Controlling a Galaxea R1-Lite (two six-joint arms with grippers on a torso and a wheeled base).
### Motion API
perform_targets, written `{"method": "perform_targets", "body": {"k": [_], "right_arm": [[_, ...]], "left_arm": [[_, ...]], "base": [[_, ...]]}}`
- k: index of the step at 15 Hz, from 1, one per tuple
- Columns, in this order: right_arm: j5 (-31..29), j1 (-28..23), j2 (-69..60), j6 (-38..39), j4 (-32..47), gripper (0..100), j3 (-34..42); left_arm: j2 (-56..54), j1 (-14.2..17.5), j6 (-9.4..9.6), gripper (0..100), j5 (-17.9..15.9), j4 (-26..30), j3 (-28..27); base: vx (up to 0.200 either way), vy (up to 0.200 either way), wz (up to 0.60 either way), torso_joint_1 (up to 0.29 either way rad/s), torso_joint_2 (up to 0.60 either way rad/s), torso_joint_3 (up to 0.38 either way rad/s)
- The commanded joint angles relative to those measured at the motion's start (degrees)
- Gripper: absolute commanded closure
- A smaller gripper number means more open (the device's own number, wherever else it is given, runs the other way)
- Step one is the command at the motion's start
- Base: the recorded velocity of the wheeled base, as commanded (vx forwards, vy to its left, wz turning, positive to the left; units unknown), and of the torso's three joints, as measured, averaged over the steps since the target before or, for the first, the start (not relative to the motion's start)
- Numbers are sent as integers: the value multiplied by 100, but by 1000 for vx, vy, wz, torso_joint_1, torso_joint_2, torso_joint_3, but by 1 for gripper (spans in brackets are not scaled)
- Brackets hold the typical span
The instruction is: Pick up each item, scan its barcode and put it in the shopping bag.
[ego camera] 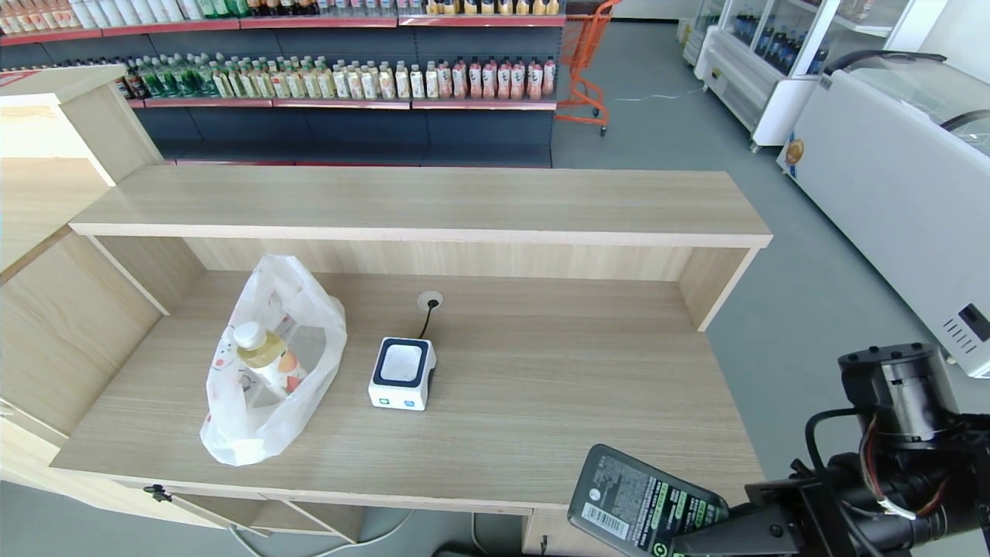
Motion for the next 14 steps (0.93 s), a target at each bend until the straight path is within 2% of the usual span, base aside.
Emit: {"method": "perform_targets", "body": {"k": [1,14], "right_arm": [[10,98,-35,-36,-21,100,27],[37,81,281,-98,-57,100,-131]], "left_arm": [[-2,0,1,0,-2,-1,1],[-2,0,1,0,-2,-1,1]], "base": [[0,0,0,0,0,0],[0,0,0,0,0,0]]}}
